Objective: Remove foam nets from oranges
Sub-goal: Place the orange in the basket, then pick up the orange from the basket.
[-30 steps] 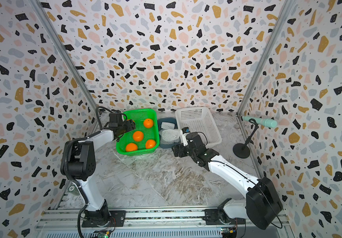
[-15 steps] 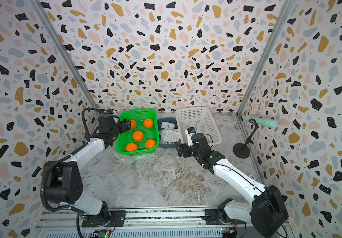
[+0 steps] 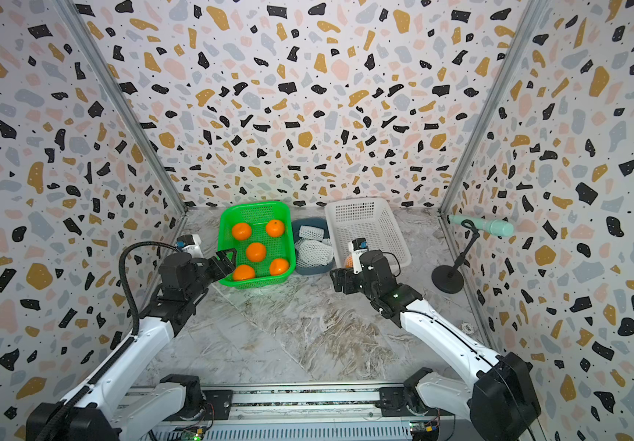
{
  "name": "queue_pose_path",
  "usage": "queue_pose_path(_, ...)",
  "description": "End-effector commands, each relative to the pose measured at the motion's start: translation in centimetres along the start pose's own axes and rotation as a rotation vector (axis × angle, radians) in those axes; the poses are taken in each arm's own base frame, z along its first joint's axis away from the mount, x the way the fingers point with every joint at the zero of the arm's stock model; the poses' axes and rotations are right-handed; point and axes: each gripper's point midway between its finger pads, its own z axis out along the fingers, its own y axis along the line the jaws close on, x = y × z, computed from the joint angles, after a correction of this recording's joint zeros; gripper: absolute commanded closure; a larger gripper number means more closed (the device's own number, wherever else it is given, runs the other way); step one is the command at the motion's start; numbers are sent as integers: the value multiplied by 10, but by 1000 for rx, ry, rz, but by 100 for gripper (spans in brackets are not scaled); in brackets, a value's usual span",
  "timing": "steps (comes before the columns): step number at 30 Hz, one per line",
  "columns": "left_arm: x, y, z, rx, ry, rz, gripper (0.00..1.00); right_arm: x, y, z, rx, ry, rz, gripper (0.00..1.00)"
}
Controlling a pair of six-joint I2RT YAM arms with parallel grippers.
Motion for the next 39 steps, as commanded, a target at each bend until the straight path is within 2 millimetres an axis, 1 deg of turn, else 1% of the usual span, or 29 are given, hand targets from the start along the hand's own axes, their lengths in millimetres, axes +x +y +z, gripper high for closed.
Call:
queue_pose_path(1,9,-10,-9,32,3,-2,13,-5,-1,-2,-2,-25,16,14)
queue_pose_path(6,32,-16,-12,63,61,14,13,-2,-1,-2,-3,-23,23,14)
queue_pose_path(10,51,-29,-10,104,104,26,13,0,-3,-2,1,-21,23,14)
queue_pose_path(12,62,-40,-10,133,130,35,12,0,-6,-1,10,-17,23,13)
queue_pose_path(15,81,-59,-10,193,168,54,12,-4,-15,0,43,-5,24,13)
queue_pose_path(16,87,-63,-10,203,177,69,12,-6,-19,-1,54,-6,27,13)
queue_pose_path(18,104,-60,-4,183,218,90,12,-11,-28,-3,76,-7,33,13)
queue_pose_path(20,115,-62,-2,194,256,96,12,-16,-35,-5,92,-6,31,13)
queue_pose_path(22,121,-66,-2,209,263,95,12,-22,-43,-6,118,-5,26,13)
queue_pose_path(24,125,-76,-5,257,265,94,11,-31,-53,-6,139,-3,27,11)
queue_pose_path(27,129,-81,-6,277,266,93,11,-49,-65,-1,182,-2,16,11)
queue_pose_path(32,140,-85,-6,286,290,103,11,-70,-63,5,174,-31,8,11)
queue_pose_path(36,149,-78,-4,265,309,121,10,-82,-65,7,185,-40,-2,11)
queue_pose_path(39,156,-76,-4,264,329,125,10,-85,-69,8,207,-32,-9,11)
